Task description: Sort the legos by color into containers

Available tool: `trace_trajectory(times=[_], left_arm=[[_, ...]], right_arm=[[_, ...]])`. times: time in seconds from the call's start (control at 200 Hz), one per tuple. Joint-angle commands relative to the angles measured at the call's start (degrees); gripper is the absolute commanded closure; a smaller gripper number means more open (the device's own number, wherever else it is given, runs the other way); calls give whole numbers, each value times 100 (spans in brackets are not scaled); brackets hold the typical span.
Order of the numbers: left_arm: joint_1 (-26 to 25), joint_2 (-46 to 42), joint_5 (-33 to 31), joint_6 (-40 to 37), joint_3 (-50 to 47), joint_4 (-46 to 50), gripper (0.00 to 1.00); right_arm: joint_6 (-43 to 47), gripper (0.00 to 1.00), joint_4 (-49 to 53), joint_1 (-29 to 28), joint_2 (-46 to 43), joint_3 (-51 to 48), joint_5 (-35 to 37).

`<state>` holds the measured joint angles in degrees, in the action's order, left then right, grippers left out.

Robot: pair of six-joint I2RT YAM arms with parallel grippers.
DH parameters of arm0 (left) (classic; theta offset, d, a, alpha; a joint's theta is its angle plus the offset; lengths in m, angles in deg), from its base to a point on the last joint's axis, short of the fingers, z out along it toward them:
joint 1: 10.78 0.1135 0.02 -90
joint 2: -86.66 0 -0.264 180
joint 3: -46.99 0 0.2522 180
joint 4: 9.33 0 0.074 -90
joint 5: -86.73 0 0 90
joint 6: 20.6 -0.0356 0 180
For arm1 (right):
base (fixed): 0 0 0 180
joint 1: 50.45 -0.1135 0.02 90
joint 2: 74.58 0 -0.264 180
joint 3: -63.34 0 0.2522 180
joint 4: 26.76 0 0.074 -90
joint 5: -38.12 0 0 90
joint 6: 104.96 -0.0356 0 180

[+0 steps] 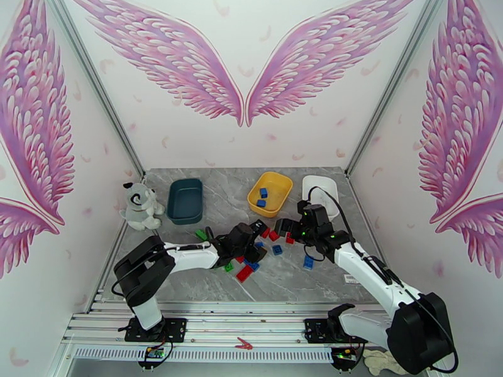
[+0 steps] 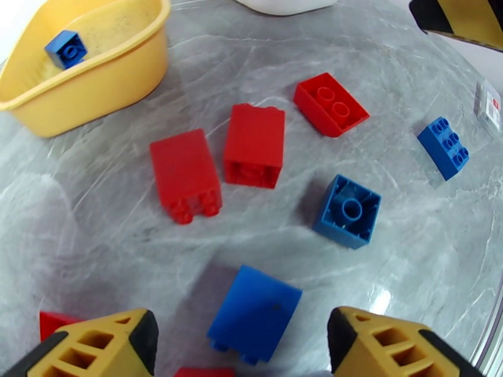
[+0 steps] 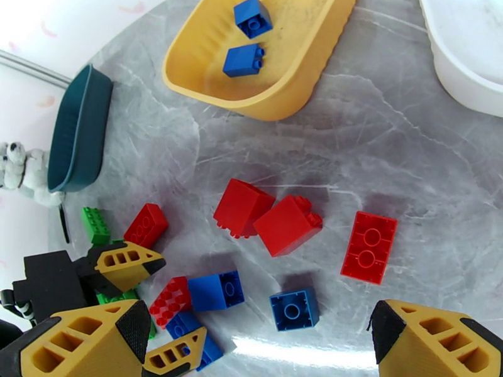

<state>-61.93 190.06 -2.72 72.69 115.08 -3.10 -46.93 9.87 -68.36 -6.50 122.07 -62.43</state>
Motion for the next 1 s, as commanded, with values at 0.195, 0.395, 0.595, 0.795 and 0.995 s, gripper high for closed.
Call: trace_trajectory(times=[0.195, 0.395, 0.595, 0.795, 0.995], left_arm=[[-34, 647, 291, -172, 470, 338, 32], [-90, 515, 204, -158, 281, 277, 42], [-241, 567, -125, -256, 357, 444, 54], [-263, 457, -204, -224, 270, 364, 65], [-213, 51, -252, -121, -30, 65, 75]], right_arm=[[-100, 1, -64, 187, -207, -107, -290], [-118, 1, -88, 214, -191, -123, -334], [-123, 1, -101, 229, -186, -133, -338], [-140, 1, -102, 240, -191, -144, -334], [-170, 4, -64, 247, -263, -163, -243]])
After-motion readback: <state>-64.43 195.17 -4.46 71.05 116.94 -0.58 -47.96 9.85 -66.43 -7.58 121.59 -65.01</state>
